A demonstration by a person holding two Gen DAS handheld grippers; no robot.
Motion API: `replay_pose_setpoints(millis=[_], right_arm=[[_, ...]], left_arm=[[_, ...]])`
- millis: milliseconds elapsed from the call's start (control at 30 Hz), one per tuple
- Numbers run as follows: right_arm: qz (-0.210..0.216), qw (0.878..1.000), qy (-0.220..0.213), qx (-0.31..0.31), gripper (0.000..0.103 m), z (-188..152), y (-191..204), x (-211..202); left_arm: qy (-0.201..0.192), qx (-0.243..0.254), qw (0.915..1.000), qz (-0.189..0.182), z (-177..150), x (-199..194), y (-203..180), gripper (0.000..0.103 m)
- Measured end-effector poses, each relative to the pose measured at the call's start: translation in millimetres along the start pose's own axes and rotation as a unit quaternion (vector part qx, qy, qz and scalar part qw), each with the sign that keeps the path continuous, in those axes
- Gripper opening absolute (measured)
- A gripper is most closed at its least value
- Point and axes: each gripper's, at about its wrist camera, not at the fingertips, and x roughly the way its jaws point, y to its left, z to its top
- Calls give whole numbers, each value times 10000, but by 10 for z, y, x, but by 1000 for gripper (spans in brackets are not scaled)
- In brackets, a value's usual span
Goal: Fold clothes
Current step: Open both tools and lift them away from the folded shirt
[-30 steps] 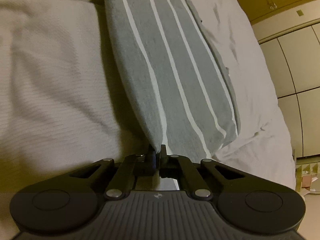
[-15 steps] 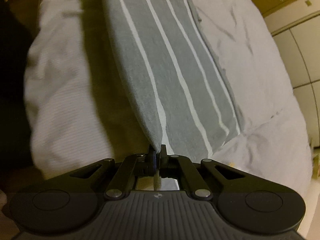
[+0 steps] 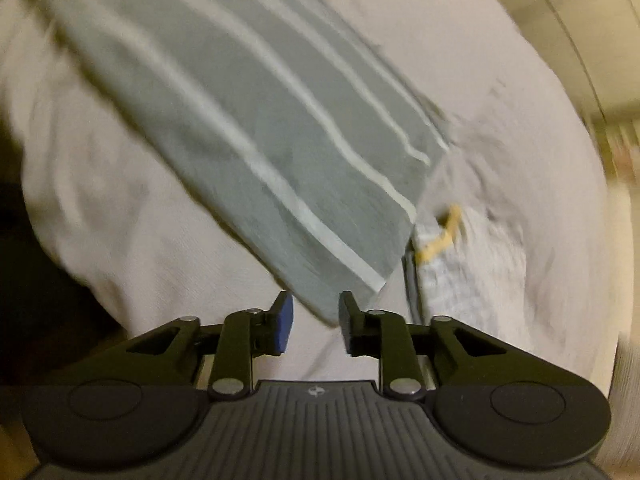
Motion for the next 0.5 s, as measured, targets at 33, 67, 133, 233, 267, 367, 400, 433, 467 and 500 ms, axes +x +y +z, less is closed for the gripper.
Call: replay_pose_setpoints(millis=[33, 67, 133, 233, 267, 367, 400, 433, 467, 500], right_arm=[[-22, 9993, 3, 382, 40, 67, 30, -126], [-13, 9968, -7, 794, 45, 125, 51, -249], [5, 9869, -26, 1612, 53, 242, 95, -495], [67, 9605, -72, 2782, 58, 421, 147, -815], [132, 9502, -109, 3113, 62, 457, 160, -894], [284, 9279, -194, 3713, 70, 515, 218, -1107], [305, 9231, -213, 3829, 72, 536, 232, -1156], [311, 9193, -225, 3916, 78, 561, 240, -1191], [322, 9152, -238, 4010, 85, 587, 241, -1198], [350, 9106, -244, 4110, 88, 590, 249, -1207]], left_arm=[[-89, -48, 9999, 6, -46, -65, 79, 26], [-177, -96, 9998, 11, -92, -129, 157, 28], [-360, -130, 9993, 9, -153, -260, 302, 29], [-638, 48, 9979, 0, -137, -423, 458, 38], [-713, 126, 9974, 2, -120, -463, 499, 42], [-899, 316, 9954, 28, -45, -533, 592, 51], [-939, 346, 9950, 32, -15, -551, 613, 54], [-966, 374, 9946, 40, 13, -563, 622, 60], [-982, 427, 9942, 45, 40, -564, 618, 65], [-980, 504, 9939, 50, 67, -563, 601, 68]])
